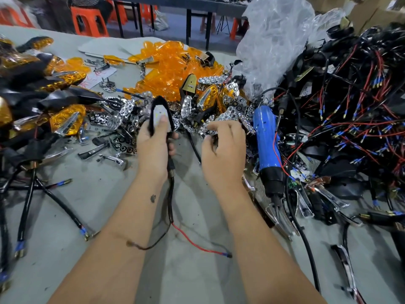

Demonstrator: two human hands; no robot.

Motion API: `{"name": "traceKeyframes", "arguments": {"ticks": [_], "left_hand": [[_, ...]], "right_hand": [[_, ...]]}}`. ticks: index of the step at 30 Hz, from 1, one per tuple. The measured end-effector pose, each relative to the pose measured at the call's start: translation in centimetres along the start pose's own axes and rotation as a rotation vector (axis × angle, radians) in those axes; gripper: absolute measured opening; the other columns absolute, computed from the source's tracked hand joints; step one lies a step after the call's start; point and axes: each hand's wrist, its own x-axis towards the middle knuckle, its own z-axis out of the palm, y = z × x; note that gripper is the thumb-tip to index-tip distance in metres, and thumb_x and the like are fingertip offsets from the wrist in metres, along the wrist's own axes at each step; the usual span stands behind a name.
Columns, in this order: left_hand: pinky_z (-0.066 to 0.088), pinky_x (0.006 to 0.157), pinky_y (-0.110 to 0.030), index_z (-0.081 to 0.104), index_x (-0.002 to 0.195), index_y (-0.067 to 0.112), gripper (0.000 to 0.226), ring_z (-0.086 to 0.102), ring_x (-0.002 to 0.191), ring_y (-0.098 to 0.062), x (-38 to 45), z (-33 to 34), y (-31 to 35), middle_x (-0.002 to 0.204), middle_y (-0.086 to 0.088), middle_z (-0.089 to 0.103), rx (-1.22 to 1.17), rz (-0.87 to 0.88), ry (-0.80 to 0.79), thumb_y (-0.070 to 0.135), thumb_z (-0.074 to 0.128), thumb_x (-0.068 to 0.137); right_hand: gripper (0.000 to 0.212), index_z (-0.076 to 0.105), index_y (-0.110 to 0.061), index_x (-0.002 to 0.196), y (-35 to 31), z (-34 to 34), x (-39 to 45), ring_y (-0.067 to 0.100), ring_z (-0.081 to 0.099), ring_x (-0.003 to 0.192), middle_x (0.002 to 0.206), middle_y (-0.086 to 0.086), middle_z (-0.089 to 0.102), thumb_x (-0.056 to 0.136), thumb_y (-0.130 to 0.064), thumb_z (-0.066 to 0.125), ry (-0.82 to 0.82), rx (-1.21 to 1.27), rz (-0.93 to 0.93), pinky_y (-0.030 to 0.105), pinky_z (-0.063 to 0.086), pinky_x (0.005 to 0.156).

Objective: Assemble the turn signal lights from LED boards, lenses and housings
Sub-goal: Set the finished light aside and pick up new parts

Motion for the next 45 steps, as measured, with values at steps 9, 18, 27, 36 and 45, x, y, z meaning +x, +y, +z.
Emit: {"name": "traceKeyframes", "arguments": {"ticks": [9,18,27,36,45], "left_hand": [[0.029,0.036,-0.013,0.048,0.087,0.017,0.023,0.036,0.040,-0.004,3.3,-1.3,2.8,0.063,0.003,0.056,-0.457,-0.202,-0.151,0.034,0.046,0.103],[0.022,0.034,-0.010,0.046,0.088,0.019,0.024,0.031,0.039,-0.002,5.2,-2.0,3.7,0.062,0.002,0.049,-0.600,-0.262,-0.107,0.035,0.040,0.104],[0.026,0.034,-0.014,0.050,0.089,0.014,0.017,0.034,0.037,-0.005,5.1,-1.3,2.6,0.065,-0.002,0.064,-0.331,-0.207,0.001,0.025,0.050,0.102],[0.033,0.037,-0.017,0.057,0.094,0.017,0.012,0.040,0.040,-0.006,4.7,-0.8,2.0,0.082,-0.005,0.060,-0.256,-0.111,0.192,0.021,0.051,0.102],[0.043,0.043,-0.019,0.055,0.096,0.019,0.011,0.054,0.046,-0.008,4.5,-0.4,1.6,0.068,0.001,0.064,-0.255,0.002,0.263,0.024,0.048,0.104]], "right_hand": [[0.028,0.061,-0.017,0.121,-2.7,5.5,6.8,0.020,0.042,0.116,0.122,0.003,0.051,0.100,-0.031,0.049,-0.238,-0.071,-0.016,0.036,0.035,0.099],[0.044,0.049,-0.012,0.139,-3.3,14.8,15.3,0.028,0.032,0.132,0.140,0.014,0.043,0.104,-0.038,0.039,-0.477,-0.080,-0.077,0.038,0.025,0.106],[0.069,0.008,-0.040,0.158,-2.5,18.8,17.0,0.040,-0.013,0.151,0.167,0.010,-0.010,0.100,-0.058,0.040,-0.817,-0.356,0.024,0.067,0.013,0.115],[0.046,0.050,-0.031,0.138,-3.4,13.3,16.7,0.032,0.045,0.127,0.139,0.010,0.052,0.096,-0.049,0.053,-0.930,-0.423,-0.058,0.045,0.041,0.101],[0.034,0.063,-0.017,0.111,-2.9,8.3,17.1,0.017,0.064,0.075,0.121,0.007,0.056,0.085,0.005,0.065,-0.777,-0.085,0.057,0.023,0.056,0.050]]}}
